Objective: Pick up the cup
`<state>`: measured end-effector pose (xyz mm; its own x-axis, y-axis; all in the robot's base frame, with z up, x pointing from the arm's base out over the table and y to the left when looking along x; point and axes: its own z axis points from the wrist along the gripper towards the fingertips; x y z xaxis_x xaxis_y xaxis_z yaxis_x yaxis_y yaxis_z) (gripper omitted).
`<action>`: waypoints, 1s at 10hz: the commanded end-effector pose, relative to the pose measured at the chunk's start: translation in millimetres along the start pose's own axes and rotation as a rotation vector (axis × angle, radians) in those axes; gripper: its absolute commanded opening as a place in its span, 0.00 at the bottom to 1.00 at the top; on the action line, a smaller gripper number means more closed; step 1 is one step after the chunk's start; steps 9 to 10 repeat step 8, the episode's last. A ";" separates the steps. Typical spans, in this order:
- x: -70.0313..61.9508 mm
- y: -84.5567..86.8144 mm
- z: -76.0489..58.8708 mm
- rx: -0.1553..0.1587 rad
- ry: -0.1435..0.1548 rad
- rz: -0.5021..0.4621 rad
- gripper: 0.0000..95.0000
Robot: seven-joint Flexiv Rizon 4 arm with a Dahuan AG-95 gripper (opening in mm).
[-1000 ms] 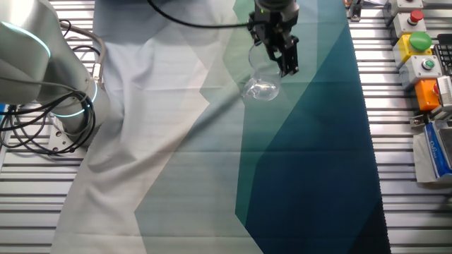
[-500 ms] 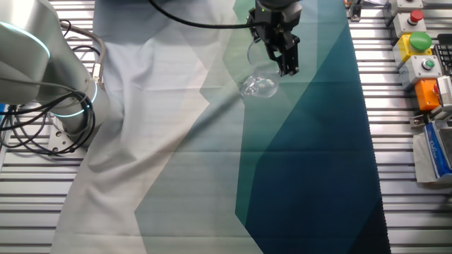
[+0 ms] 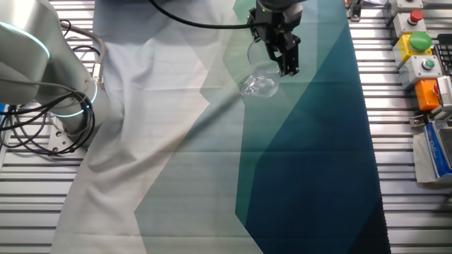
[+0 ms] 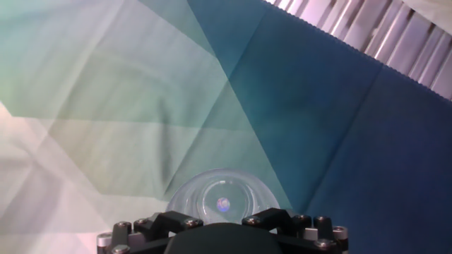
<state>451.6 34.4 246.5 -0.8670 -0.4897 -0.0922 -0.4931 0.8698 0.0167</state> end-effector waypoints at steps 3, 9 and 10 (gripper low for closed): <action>0.7 0.6 -0.2 0.015 0.007 0.018 0.00; 0.8 0.6 -0.1 0.022 0.011 0.018 0.00; 0.8 0.6 -0.1 0.022 0.011 0.018 0.00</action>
